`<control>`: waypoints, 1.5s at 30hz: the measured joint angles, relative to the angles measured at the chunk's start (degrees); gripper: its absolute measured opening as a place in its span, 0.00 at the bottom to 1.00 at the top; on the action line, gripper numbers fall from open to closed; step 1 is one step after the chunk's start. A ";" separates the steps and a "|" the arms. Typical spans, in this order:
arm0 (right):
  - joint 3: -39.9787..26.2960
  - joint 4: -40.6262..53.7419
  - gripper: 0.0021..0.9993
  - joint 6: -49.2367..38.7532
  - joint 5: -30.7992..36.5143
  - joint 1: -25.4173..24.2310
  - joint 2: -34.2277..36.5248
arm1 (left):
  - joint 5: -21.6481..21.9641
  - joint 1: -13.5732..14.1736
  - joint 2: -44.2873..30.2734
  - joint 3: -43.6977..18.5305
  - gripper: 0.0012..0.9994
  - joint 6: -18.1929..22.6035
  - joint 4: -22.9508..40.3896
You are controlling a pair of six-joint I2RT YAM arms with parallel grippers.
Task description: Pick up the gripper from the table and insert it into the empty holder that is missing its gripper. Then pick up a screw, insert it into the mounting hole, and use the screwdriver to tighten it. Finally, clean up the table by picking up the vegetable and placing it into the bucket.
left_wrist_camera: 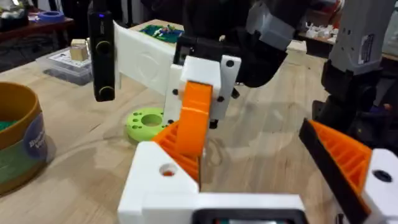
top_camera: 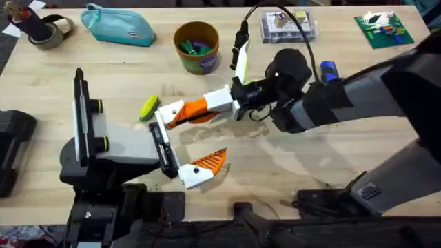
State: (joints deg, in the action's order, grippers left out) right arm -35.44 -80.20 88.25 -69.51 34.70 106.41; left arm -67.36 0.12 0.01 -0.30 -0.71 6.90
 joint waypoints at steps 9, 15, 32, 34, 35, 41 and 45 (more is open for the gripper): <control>0.00 0.04 0.03 0.00 0.02 0.00 0.00 | 0.00 0.00 0.00 0.00 0.99 0.00 0.02; 0.00 0.55 0.88 -0.02 0.40 0.00 0.37 | -0.61 0.11 -0.01 -0.02 0.99 0.02 0.15; -0.04 2.47 1.00 -1.52 0.48 -3.40 -0.02 | -0.63 0.11 0.00 -0.02 0.99 0.02 0.15; -0.06 6.05 1.00 -3.32 0.53 -5.20 -1.25 | -0.63 0.11 0.00 -0.02 0.99 0.02 0.15; -0.07 8.00 1.00 -4.41 0.54 -6.11 -2.21 | -0.63 0.11 0.00 -0.02 0.99 0.02 0.15; -3.80 33.37 1.00 -17.66 -1.07 -12.72 -11.69 | -0.73 0.11 0.00 -0.02 0.99 0.02 0.16; -10.97 56.35 1.00 -31.33 -1.70 -17.48 -17.17 | -0.83 0.11 -0.01 -0.02 0.99 0.03 0.17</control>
State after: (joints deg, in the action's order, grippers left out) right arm -46.41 -23.85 56.92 -71.22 17.22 89.24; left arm -68.19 0.23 0.00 -0.32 -0.68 7.07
